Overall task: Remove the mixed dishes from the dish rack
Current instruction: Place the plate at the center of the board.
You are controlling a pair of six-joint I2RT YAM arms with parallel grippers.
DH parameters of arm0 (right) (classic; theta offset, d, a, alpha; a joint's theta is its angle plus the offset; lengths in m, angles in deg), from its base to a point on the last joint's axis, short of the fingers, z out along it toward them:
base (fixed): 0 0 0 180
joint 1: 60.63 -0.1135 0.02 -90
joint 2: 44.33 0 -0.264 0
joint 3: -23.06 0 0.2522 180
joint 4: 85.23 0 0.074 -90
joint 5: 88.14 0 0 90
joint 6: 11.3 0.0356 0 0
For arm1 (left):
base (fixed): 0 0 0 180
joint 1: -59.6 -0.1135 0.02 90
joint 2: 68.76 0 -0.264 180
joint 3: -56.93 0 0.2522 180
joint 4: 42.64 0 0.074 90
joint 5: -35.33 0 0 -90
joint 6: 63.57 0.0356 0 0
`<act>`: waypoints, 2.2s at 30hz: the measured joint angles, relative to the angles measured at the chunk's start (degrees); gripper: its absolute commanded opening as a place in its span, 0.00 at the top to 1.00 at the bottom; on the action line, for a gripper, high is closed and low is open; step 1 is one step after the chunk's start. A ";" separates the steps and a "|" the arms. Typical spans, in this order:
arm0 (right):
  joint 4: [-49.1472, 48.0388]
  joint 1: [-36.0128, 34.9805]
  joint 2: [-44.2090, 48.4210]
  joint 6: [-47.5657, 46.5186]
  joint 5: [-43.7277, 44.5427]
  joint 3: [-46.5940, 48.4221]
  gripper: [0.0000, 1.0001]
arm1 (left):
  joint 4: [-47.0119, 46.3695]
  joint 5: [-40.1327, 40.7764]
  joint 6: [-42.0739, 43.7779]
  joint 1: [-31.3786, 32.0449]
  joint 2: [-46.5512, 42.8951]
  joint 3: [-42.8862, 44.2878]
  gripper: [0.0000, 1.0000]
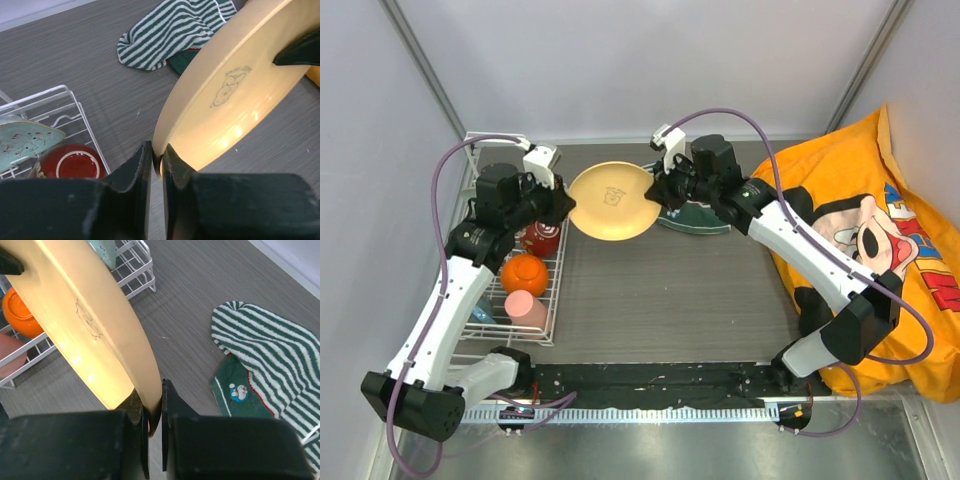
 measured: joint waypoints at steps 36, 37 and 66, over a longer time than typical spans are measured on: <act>16.13 29.18 9.66 -14.47 -9.44 -27.19 1.00 | -1.29 -0.87 5.51 -0.52 -5.16 -1.46 0.00; 17.05 30.08 9.66 -15.41 -10.19 -27.52 0.99 | -1.29 -0.92 5.66 -0.52 -5.14 -1.55 0.00; 31.04 37.35 -6.34 -32.70 -19.02 -25.88 0.99 | -1.22 -2.67 6.08 -0.52 -5.03 -3.26 0.00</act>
